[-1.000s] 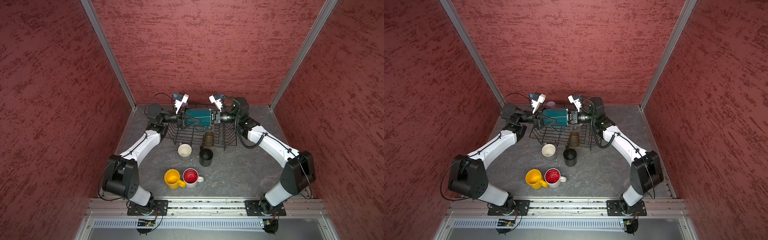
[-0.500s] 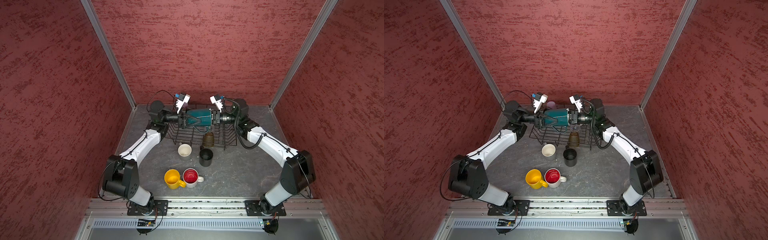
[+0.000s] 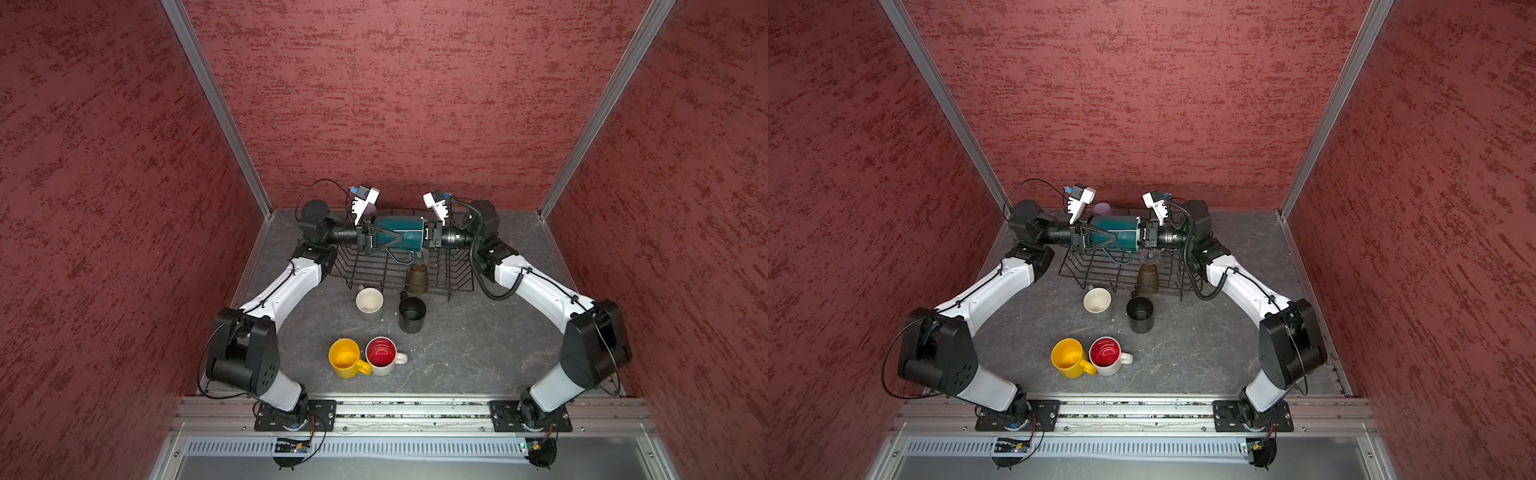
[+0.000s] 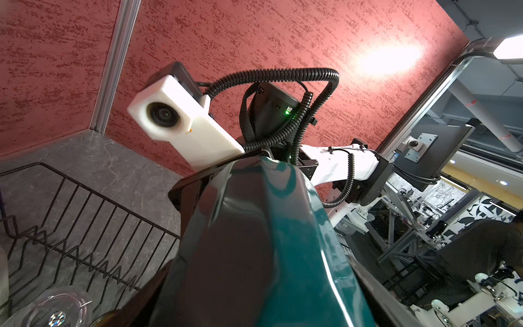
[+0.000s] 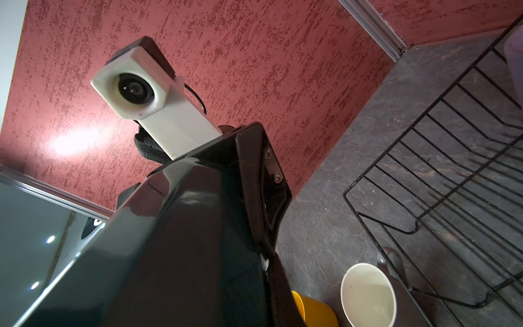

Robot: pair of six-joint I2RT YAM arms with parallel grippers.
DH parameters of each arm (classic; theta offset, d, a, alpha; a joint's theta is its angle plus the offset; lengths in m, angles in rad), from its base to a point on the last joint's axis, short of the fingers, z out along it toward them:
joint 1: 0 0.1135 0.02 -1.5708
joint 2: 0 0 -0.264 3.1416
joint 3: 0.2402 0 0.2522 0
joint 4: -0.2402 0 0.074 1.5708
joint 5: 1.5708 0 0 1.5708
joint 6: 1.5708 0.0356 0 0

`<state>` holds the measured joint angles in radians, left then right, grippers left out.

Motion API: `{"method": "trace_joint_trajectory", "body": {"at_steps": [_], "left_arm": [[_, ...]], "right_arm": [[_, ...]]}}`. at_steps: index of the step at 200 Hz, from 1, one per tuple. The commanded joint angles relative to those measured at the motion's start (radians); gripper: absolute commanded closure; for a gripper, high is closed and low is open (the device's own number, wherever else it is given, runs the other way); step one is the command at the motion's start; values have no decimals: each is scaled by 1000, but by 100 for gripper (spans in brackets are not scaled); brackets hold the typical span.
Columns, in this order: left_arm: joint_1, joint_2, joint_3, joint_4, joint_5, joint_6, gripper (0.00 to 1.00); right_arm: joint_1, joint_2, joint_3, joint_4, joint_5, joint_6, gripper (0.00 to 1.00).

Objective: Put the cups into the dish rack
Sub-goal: 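Close the left gripper on the teal mug beside the right gripper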

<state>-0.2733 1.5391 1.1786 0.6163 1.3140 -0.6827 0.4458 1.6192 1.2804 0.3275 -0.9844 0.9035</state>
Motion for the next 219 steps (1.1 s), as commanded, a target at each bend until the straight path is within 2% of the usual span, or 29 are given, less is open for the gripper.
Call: {"method": "trace_joint_trajectory", "body": {"at_steps": [1,15,30,41,69,134,144,187,193,201,207,219], "left_arm": [[-13,-11,39,53,26,51,60],[-16,-12,35,49,26,66,42],[-19,-14,33,37,25,86,30],[-20,-14,33,28,25,99,26],[-29,-17,29,16,26,138,19],[-33,-24,21,-50,22,267,16],[-33,-23,22,-52,22,274,19],[-32,-17,45,-83,20,283,46],[-31,-19,49,-88,21,282,54],[-29,-20,50,-91,15,281,75],[-28,-23,50,-93,6,281,87],[-25,-27,46,-90,-4,281,100]], "right_arm": [[-13,-2,-10,116,23,106,100],[-14,1,-7,122,19,120,100],[-13,1,-7,117,23,124,100],[-13,4,-7,116,20,129,100],[-13,4,-6,104,12,138,100],[-14,14,2,61,8,144,100],[-14,15,2,59,8,145,100],[-13,14,4,53,16,146,100],[-14,14,5,52,17,146,100],[-13,13,4,50,21,146,100],[-14,14,3,49,24,146,100],[-15,14,2,48,30,144,96]]}}
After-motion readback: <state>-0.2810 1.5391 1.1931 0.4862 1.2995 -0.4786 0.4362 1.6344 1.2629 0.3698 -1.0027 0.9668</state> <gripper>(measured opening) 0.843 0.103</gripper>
